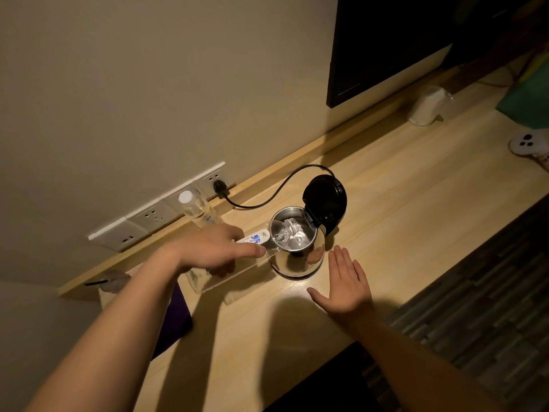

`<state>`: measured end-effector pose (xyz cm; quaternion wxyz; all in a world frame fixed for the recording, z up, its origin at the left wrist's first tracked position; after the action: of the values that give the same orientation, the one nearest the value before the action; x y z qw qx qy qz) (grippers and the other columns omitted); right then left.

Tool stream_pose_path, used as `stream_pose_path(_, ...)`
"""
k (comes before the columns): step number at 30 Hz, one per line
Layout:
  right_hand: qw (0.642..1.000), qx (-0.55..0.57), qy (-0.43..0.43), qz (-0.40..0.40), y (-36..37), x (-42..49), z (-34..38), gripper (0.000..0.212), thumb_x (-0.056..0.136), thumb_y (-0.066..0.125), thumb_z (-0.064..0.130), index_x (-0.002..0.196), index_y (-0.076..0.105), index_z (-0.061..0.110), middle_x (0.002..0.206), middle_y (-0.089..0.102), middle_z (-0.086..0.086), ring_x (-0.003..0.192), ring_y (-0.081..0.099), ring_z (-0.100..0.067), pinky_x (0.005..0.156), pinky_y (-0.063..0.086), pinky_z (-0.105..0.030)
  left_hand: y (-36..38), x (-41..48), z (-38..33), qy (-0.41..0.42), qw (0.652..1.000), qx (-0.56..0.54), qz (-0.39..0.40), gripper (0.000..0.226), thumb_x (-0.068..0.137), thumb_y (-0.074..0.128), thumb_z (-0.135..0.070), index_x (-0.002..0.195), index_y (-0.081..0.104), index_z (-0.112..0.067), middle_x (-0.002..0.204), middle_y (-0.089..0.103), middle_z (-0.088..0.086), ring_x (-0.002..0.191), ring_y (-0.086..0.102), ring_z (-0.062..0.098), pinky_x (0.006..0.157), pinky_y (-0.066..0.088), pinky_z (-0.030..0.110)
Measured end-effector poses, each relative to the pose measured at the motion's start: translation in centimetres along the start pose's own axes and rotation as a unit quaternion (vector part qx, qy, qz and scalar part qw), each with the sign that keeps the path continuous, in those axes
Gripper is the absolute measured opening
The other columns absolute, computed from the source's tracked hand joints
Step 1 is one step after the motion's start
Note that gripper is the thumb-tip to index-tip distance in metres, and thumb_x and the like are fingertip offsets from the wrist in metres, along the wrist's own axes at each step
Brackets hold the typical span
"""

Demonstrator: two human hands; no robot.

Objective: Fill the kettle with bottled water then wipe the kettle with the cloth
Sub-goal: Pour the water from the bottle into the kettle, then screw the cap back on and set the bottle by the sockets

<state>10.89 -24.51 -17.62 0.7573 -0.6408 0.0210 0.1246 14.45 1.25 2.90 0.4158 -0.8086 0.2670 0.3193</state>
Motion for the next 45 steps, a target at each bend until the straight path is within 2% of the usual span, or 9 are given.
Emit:
stream_pose_path(7,0.998,0.064,-0.009,0.022,-1.0,0.2,-0.1,0.105,0.088,0.039,0.081,0.165,0.013,0.014,0.175,0.005,-0.004,0.161,0.0,-0.017,0.127,0.003,-0.034,5.0,0.0,4.5,0.116,0.954,-0.26,-0.092,0.06,0.071,0.07,-0.075,0.091,0.065,-0.018,0.076,0.071,0.005,0.068,0.064,0.019,0.067,0.051,0.039)
stream_pose_path(10,0.992,0.123,0.005,-0.002,-3.0,-0.3,0.0,0.091,0.09,0.052,0.072,0.158,0.036,0.014,0.168,0.032,-0.006,0.156,0.026,-0.02,0.125,0.022,-0.037,6.2,-1.0,5.6,0.137,0.92,-0.327,-0.168,0.067,0.071,0.07,-0.074,0.097,0.064,-0.012,0.083,0.07,0.015,0.071,0.065,0.016,0.068,0.053,0.034)
stream_pose_path(12,0.989,0.143,0.015,-0.022,-4.5,-0.7,0.3,0.066,0.089,0.056,0.067,0.131,0.064,0.017,0.131,0.069,-0.002,0.121,0.062,-0.018,0.108,0.048,-0.038,7.0,-1.6,6.7,0.136,0.895,-0.374,-0.201,0.077,0.067,0.071,-0.076,0.104,0.062,-0.01,0.09,0.07,0.013,0.076,0.067,0.016,0.069,0.055,0.029)
stream_pose_path(16,0.963,0.258,0.024,0.076,-7.3,-2.3,4.9,0.037,0.089,0.061,0.055,0.075,0.062,0.021,0.069,0.065,0.003,0.067,0.061,-0.017,0.07,0.058,-0.046,9.3,-2.0,8.7,0.108,0.854,-0.47,-0.193,0.077,0.063,0.079,-0.061,0.12,0.056,-0.014,0.112,0.066,0.02,0.094,0.07,0.039,0.077,0.063,0.04)
stream_pose_path(23,0.85,0.495,-0.089,0.157,-13.1,-2.5,18.8,0.068,0.084,0.073,0.053,0.145,0.053,0.03,0.132,0.061,0.017,0.12,0.058,0.007,0.095,0.048,-0.014,10.7,-3.9,11.3,0.108,0.805,-0.536,-0.23,0.036,0.09,0.073,-0.02,0.123,0.059,-0.015,0.111,0.073,0.013,0.103,0.072,0.031,0.086,0.06,0.037)
stream_pose_path(28,0.845,0.481,-0.135,0.192,-13.0,-1.5,24.0,0.063,0.084,0.083,0.04,0.141,0.058,0.029,0.13,0.066,0.014,0.12,0.059,0.006,0.097,0.048,-0.015,10.2,-5.3,13.4,0.123,0.765,-0.567,-0.279,0.054,0.08,0.079,-0.029,0.127,0.058,-0.012,0.127,0.07,0.005,0.122,0.065,0.019,0.095,0.055,0.031)
stream_pose_path(37,0.834,0.483,-0.169,0.208,-12.5,-0.5,27.8,0.037,0.087,0.084,0.026,0.118,0.067,0.036,0.108,0.073,0.022,0.104,0.066,-0.001,0.086,0.048,-0.01,10.7,-6.1,20.7,0.027,0.796,-0.524,-0.301,0.086,0.066,0.09,-0.051,0.14,0.051,-0.034,0.134,0.061,-0.014,0.125,0.057,0.007,0.105,0.048,0.034)
stream_pose_path(40,0.837,0.474,-0.17,0.215,-12.2,0.3,27.7,0.037,0.087,0.083,0.027,0.118,0.067,0.038,0.109,0.073,0.022,0.105,0.066,-0.002,0.087,0.049,-0.012,8.5,-6.9,27.3,-0.088,0.77,-0.467,-0.425,0.052,0.079,0.085,-0.032,0.124,0.061,-0.022,0.119,0.063,0.001,0.11,0.065,0.022,0.084,0.051,0.027)
stream_pose_path(45,0.844,0.462,-0.154,0.226,-11.2,1.3,27.3,0.039,0.084,0.086,0.024,0.119,0.07,0.032,0.106,0.076,0.016,0.102,0.071,-0.007,0.087,0.051,-0.017,5.7,-3.9,31.2,-0.183,0.855,-0.246,-0.417,0.059,0.084,0.078,-0.034,0.133,0.055,-0.012,0.127,0.051,0.009,0.104,0.06,0.024,0.089,0.048,0.031)
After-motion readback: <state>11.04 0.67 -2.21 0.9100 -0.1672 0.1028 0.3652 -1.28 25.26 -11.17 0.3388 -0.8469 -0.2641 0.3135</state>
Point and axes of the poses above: each hand's wrist, its own x-axis towards the middle knuckle, its own y-axis out of the palm, z = x × y, the point moved 9 cm from there along x, towards the middle knuckle
